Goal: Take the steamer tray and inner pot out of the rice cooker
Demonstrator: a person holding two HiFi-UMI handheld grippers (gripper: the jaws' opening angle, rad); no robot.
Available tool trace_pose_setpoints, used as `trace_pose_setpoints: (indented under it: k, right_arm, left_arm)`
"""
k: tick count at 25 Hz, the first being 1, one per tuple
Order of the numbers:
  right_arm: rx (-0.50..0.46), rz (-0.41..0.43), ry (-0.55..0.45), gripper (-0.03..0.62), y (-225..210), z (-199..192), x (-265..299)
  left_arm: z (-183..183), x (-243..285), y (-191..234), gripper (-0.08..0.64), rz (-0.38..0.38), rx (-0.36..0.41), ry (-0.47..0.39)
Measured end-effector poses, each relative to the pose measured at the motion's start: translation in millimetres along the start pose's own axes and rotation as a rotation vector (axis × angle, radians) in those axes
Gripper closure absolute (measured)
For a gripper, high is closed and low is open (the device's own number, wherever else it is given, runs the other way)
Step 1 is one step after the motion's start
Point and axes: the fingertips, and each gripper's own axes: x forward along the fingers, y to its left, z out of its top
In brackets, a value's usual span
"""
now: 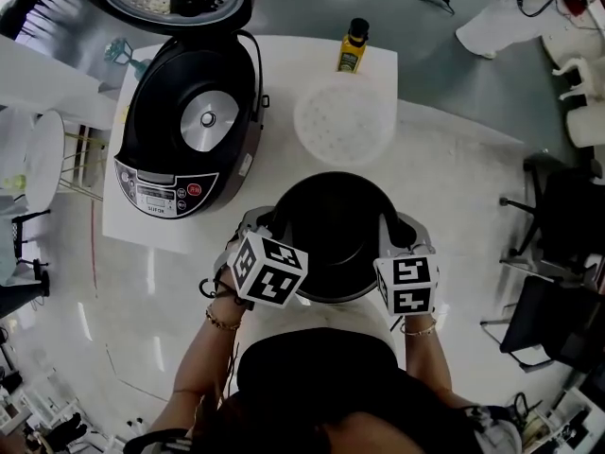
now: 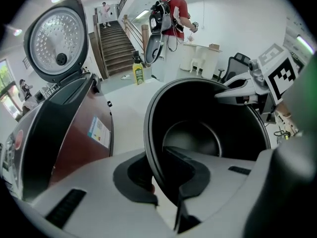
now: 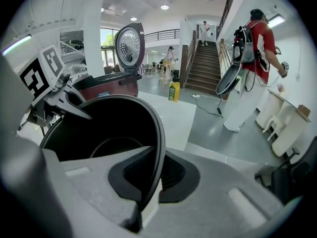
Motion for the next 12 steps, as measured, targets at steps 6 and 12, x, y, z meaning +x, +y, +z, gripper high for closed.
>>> trace_pose_setpoints:
  k: [6,12]
  right_arm:
    - [-0.007,0.017,0.028,0.581,-5,3,15]
    - [-0.012,0.025,0.045,0.580,-9,5,23]
  left_arm:
    - [5,13,7,0.515,-0.011,-0.004,0.034]
    - [8,19,11,0.515,-0.026,-0.009,0.060]
